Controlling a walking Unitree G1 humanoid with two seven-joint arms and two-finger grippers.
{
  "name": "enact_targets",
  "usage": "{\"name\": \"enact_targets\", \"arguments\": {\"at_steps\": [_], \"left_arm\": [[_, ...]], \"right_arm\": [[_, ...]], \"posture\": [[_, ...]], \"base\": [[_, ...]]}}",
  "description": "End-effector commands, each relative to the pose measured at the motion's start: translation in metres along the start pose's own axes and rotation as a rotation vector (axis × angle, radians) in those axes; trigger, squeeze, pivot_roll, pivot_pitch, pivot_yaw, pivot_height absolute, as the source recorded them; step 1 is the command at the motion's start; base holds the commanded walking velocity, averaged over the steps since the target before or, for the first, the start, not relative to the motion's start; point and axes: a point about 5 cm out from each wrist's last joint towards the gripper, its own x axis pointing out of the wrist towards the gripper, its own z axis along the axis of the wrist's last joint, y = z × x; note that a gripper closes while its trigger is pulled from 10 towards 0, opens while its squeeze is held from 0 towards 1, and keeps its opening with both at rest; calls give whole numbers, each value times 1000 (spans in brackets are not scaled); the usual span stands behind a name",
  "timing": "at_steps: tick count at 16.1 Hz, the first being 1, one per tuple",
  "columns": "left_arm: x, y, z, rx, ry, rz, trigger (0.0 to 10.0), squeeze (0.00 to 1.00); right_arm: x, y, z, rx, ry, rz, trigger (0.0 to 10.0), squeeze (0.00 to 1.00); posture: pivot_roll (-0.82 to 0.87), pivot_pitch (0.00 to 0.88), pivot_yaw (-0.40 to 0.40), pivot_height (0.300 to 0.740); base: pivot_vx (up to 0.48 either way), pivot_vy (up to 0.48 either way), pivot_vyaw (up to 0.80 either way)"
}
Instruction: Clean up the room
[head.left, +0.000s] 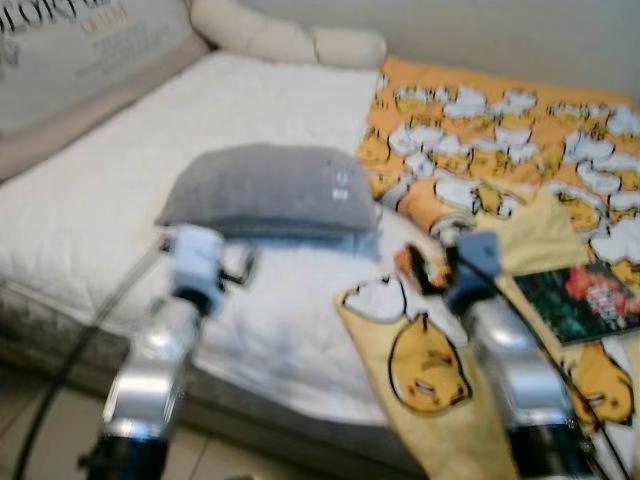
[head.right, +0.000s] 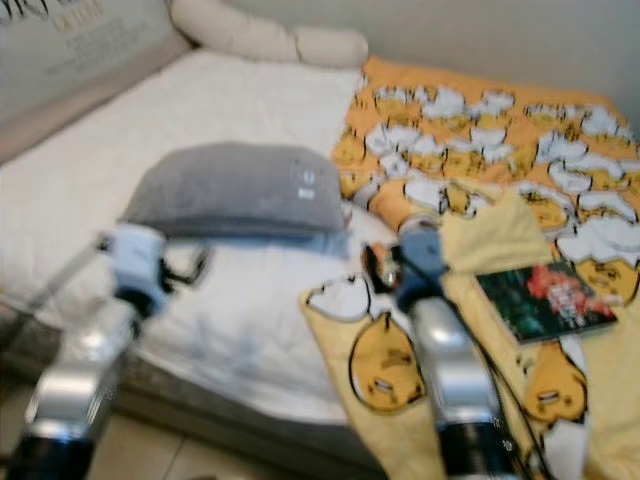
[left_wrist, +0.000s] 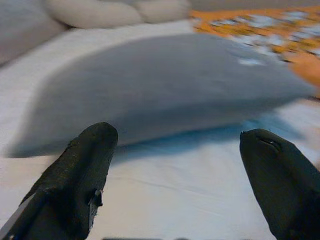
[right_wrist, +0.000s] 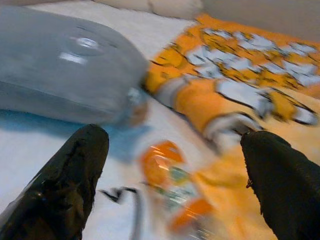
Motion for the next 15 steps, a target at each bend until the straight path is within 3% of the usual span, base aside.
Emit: {"name": "enact_targets", "arguments": {"at_steps": [1,4,6,8,11,12,15], "left_arm": [[-4,4,2,33,6,-23,10000,275],[-10,4,2,88,48,-118,10000,286],[-18,1,-3,150,138,-268,10000,286],[-26,-1,-7,189,188,-376,10000,286],[-36,2,-5,204,221,-449,10000,286],[-42,4,-4,215,247,-482,10000,282],[-55,8,0,241,287,-546,10000,282]], "right_arm": [[-1,1,6,-3,-3,30,10000,1000],[16,-15,-3,-116,143,64,10000,1000],[32,-30,-13,-162,278,57,10000,1000],[40,-39,-19,-181,352,54,10000,1000],[48,-47,-23,-186,408,37,10000,1000],[51,-46,-25,-181,426,32,10000,0],[54,-41,-27,-225,429,19,10000,0]], "posture": [[-30,0,-39,740],[-27,0,-21,740],[7,0,-13,740],[33,0,-16,740],[80,0,-20,740],[94,0,-16,740],[159,0,-5,740]], "base": [[0,0,0],[0,0,0],[0,0,0],[0,0,0],[0,0,0],[0,0,0],[0,0,0]]}}
